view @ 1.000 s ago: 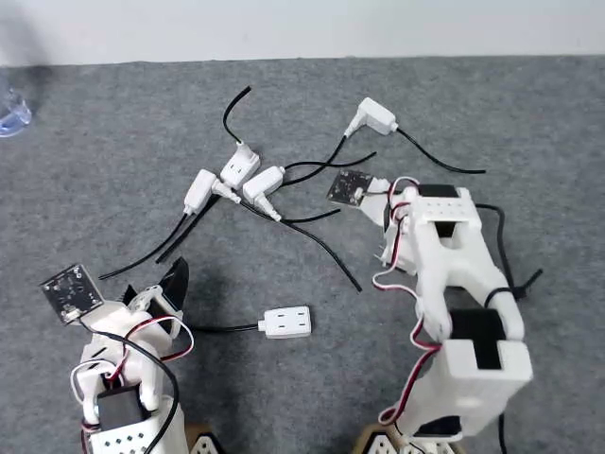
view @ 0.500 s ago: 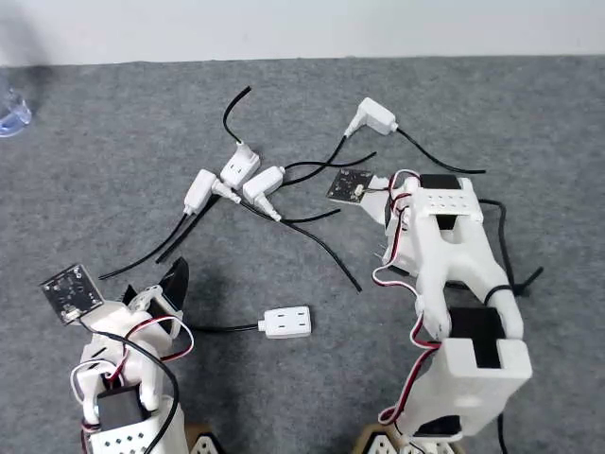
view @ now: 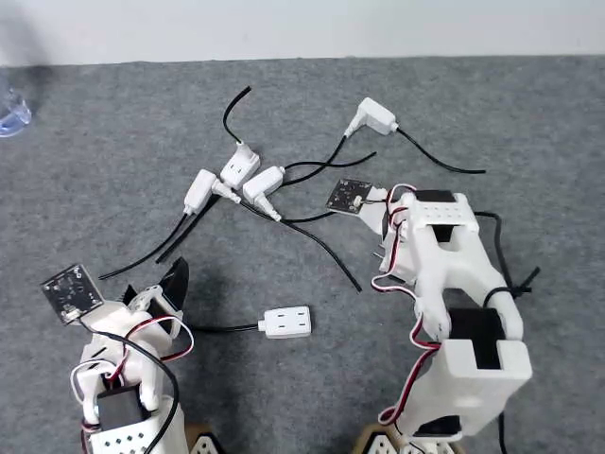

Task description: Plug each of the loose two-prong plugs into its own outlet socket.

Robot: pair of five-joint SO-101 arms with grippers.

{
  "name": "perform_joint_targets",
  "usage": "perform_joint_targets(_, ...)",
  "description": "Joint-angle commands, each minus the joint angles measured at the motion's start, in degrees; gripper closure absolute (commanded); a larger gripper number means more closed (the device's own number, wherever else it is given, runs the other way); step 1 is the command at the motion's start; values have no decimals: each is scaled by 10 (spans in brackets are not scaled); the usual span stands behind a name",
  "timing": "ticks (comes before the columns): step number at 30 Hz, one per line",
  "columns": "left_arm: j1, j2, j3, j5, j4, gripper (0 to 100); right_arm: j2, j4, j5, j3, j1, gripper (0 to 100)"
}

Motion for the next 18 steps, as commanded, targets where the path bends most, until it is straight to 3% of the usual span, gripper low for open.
perform_joint_targets(1,-4,-5,-6,-6,2,674,-29,-21,-4,-4,-3,809)
perform_joint_targets(10,-4,-5,-6,-6,2,674,30,-47,-4,-24,-11,809)
perform_joint_targets(15,-4,-5,-6,-6,2,674,71,-5,-7,-79,-10,812)
perform_joint_targets(18,-4,-5,-6,-6,2,674,75,-1,-5,-85,-11,894)
